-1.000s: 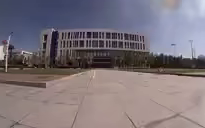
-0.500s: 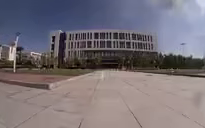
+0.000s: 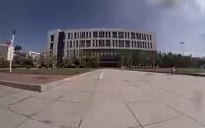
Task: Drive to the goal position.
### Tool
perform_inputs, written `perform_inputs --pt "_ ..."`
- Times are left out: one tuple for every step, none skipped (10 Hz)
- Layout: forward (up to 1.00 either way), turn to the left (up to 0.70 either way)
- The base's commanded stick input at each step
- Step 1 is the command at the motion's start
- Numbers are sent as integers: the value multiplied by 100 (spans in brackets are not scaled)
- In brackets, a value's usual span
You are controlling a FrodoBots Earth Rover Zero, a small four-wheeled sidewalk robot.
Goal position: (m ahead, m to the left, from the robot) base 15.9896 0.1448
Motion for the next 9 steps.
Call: perform_inputs --pt "70 0" --pt "70 0" --pt "70 0" --pt "70 0" --pt "70 0" --pt "70 0" --pt "70 0" --pt "70 0" --pt "70 0"
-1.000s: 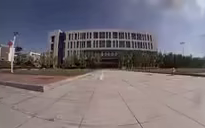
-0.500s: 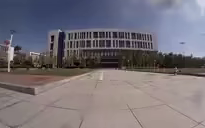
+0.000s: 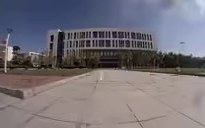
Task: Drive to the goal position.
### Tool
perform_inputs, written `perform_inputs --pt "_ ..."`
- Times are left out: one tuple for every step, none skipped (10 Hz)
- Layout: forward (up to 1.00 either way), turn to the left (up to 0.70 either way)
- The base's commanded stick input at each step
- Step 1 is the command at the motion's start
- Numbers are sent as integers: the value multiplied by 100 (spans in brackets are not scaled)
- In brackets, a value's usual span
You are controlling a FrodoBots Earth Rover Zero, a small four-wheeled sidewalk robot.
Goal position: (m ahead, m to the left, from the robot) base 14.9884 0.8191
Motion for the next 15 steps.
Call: perform_inputs --pt "70 0" --pt "70 0" --pt "70 0" --pt "70 0" --pt "70 0" --pt "70 0" --pt "70 0" --pt "70 0" --pt "70 0" --pt "70 0" --pt "70 0" --pt "70 0" --pt "70 0" --pt "70 0" --pt "70 0"
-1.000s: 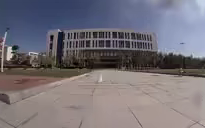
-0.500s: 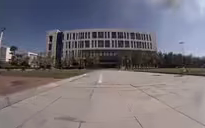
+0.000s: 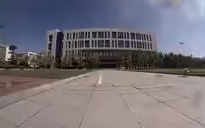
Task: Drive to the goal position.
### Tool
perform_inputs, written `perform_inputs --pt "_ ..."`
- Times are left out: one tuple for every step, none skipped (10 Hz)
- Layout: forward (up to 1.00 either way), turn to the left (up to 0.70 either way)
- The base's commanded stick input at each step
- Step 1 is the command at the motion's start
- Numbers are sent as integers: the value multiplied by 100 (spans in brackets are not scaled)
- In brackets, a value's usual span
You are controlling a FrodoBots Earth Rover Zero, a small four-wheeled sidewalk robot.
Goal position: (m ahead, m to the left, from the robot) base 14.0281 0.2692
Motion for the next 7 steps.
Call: perform_inputs --pt "70 0" --pt "70 0" --pt "70 0" --pt "70 0" --pt "70 0" --pt "70 0" --pt "70 0"
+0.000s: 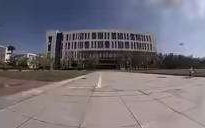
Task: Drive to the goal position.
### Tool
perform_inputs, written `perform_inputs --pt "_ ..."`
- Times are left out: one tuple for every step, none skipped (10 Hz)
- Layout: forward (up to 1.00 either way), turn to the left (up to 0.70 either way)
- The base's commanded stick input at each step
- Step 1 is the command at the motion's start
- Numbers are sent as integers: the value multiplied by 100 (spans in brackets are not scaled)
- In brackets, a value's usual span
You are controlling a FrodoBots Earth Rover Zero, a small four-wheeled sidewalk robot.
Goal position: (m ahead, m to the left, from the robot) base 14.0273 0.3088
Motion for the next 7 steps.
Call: perform_inputs --pt "70 0" --pt "70 0" --pt "70 0" --pt "70 0" --pt "69 0" --pt "66 0" --pt "66 0"
